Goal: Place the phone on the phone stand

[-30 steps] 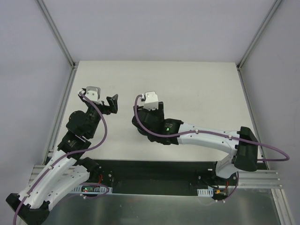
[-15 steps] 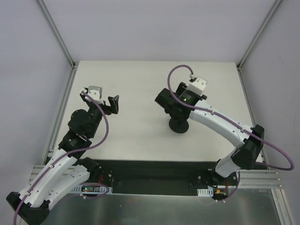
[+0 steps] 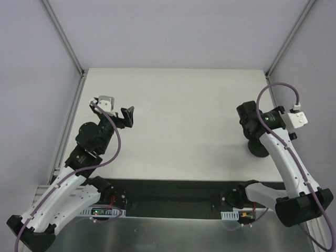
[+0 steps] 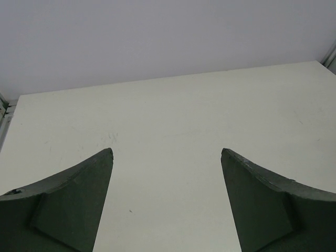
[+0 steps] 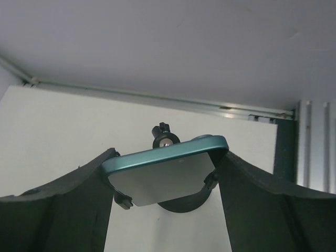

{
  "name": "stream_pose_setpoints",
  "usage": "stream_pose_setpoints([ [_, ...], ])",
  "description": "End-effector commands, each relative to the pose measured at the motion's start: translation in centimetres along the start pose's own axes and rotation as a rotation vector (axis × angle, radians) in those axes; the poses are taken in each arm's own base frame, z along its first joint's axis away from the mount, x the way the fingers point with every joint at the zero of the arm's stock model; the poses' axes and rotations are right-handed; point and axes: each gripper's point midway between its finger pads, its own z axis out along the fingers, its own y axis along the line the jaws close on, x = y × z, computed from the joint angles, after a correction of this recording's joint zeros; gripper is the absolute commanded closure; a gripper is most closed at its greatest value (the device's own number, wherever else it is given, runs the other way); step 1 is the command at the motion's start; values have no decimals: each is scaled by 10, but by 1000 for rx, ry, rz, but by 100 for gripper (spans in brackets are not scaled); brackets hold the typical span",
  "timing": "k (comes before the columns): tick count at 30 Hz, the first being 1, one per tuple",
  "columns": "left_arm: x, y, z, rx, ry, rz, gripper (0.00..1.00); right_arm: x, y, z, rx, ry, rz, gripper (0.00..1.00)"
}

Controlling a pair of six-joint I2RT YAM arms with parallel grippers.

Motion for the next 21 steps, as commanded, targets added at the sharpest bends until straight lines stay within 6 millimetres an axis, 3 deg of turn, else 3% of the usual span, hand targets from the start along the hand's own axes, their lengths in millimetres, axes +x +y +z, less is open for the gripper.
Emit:
stream_pose_setpoints([
  [1, -22, -4, 0, 19, -49, -53, 18, -52, -80, 17, 209, -189, -251, 99],
  [7, -18, -7, 2, 29, -32, -66, 18, -51, -109, 30, 362, -206, -184, 99],
  [19, -14, -8, 4, 30, -17, -64, 18, -30, -121, 41, 436, -201, -137, 99],
  [20, -14, -9, 4, 31, -15, -64, 18, -27, -122, 42, 440, -199, -145, 97],
  [21, -13, -9, 5, 32, -12, -65, 18, -26, -123, 42, 443, -196, -144, 80],
])
